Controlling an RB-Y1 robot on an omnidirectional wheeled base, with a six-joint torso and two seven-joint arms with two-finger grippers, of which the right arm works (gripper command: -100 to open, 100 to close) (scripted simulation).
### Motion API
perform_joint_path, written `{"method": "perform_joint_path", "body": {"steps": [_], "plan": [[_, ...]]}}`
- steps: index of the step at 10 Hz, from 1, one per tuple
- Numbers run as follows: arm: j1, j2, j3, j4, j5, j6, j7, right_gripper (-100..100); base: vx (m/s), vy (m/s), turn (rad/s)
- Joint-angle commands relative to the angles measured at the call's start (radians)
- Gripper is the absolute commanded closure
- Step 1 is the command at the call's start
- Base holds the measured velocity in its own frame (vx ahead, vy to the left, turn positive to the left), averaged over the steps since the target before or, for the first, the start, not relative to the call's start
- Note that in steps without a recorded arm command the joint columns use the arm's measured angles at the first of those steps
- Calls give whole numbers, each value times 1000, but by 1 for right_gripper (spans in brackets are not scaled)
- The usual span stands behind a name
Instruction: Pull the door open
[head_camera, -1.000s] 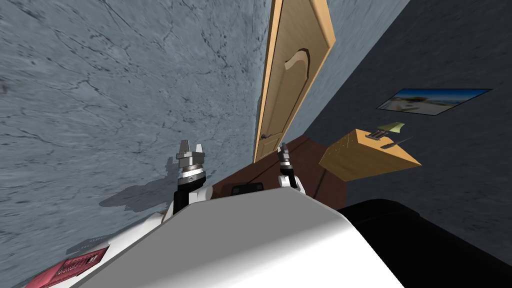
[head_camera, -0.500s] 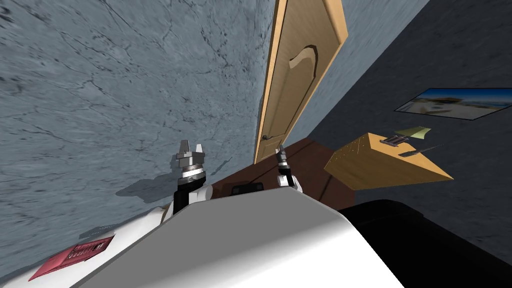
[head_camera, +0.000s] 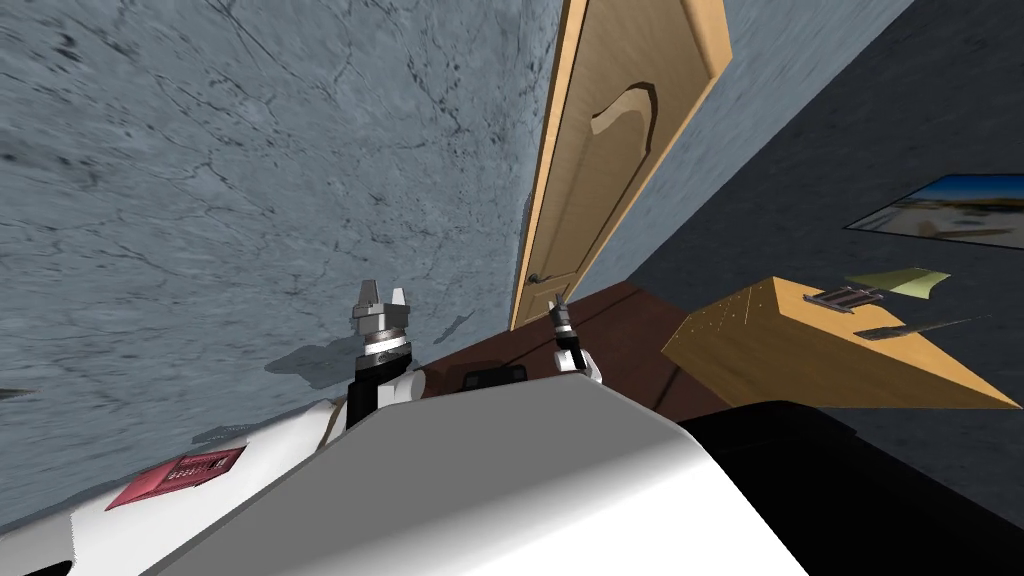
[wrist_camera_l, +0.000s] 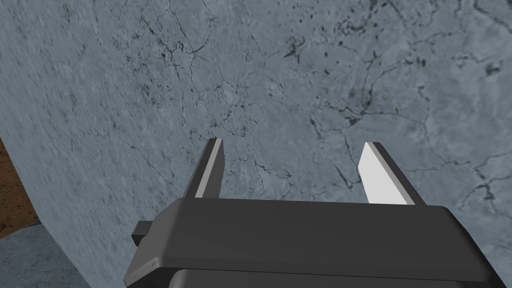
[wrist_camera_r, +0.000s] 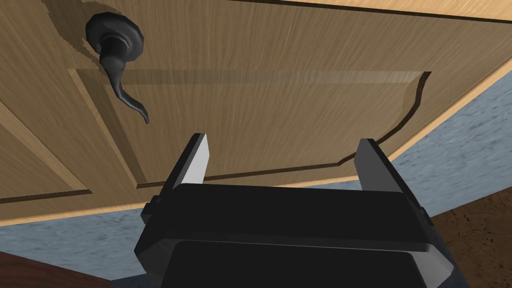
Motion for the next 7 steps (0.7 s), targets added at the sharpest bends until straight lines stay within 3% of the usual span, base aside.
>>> {"method": "perform_joint_path", "body": {"steps": [1, 2, 5, 7], "plan": [[-10, -8, 2, 43, -3, -11, -6, -100, 33, -73, 70], [-26, -21, 4, 74, -7, -22, -14, -100, 25, -69, 105], [-42, -34, 7, 134, -12, -34, -22, -100, 25, -64, 92], [-75, -60, 12, 203, -21, -56, -38, -100, 37, -81, 167]]}}
